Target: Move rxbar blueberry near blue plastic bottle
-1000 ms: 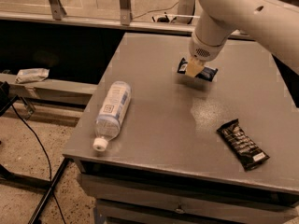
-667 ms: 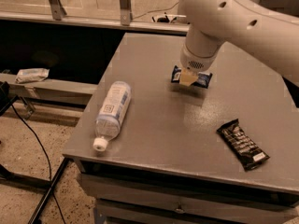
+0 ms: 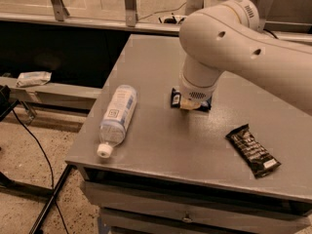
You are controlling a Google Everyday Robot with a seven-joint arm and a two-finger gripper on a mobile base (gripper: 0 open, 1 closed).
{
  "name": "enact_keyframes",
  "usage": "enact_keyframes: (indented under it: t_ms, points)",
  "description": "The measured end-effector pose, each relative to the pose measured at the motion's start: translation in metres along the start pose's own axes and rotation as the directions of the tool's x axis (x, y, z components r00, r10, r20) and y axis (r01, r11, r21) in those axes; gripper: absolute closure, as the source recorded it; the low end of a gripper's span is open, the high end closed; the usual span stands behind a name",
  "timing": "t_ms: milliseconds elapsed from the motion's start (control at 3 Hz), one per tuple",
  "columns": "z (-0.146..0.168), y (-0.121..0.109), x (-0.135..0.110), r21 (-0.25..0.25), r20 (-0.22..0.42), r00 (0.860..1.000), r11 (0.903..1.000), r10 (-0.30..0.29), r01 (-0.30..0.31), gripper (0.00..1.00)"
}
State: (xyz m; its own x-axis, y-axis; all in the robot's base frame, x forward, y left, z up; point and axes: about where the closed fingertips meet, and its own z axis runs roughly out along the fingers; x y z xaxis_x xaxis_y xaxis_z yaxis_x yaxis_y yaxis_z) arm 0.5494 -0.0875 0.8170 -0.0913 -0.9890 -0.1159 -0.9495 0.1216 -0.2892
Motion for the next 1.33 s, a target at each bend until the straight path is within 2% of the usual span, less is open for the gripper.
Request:
enact_keyframes:
  t_ms: [333, 667, 1000, 1333]
  points:
    - [-0.003, -0.001, 0.0, 0.0, 0.0, 1.0, 1.0, 0.0, 0.0, 1.0]
    - [-0.035, -0.007, -0.015, 0.035, 0.059, 0.998, 0.9991, -0.024, 0.022, 1.0]
    - [-0.083, -0.025, -0.033, 0.098, 0.119, 0.992, 0.9945, -0.05, 0.039, 1.0]
    - [-0.101, -0.033, -0.045, 0.123, 0.133, 0.989, 0.9911, -0.066, 0.05, 1.0]
